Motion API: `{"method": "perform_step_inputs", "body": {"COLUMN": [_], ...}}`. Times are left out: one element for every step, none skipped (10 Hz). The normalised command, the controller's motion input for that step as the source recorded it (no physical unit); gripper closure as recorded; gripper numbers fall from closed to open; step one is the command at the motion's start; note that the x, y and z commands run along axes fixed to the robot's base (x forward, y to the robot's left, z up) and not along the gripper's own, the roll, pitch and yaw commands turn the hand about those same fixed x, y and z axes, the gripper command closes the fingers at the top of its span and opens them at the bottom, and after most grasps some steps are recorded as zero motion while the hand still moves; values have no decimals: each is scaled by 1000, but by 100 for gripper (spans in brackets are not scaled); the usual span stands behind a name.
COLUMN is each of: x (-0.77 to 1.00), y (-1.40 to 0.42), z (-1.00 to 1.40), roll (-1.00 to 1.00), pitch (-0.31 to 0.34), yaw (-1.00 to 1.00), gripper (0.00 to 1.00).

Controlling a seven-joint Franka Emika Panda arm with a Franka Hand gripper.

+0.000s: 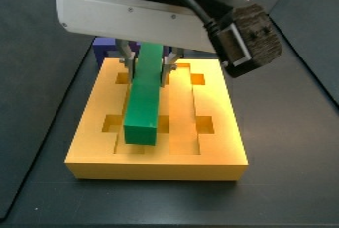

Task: Pick up the green object. Move up. Move to above the board. Insert the green object.
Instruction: Insert the green object.

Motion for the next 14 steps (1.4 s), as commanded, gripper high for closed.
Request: {"method": "perform_step_inputs", "body": {"x": [-140,-154,-120,-109,-106,-186,-143,-154,-154,-111,0,17,0,94], "y": [0,0,31,23,0,0,0,0,0,0,0,0,0,0], "z": [-123,-160,-160,-143,-120,-103,-106,-106,-109,-106,-189,-286,-280,-306], "roll": [94,20,0,0,-4,0,0,0,0,0,0,7,29,10], "pitch": [-156,-163,-140,-144,-140,-137,-141,-139,-134,-131,-119,-79,-66,-51], "yaw": [86,69,0,0,0,0,0,0,0,0,0,0,0,0], "gripper": [100,100,100,100,100,100,100,100,100,100,100,100,100,100]}}
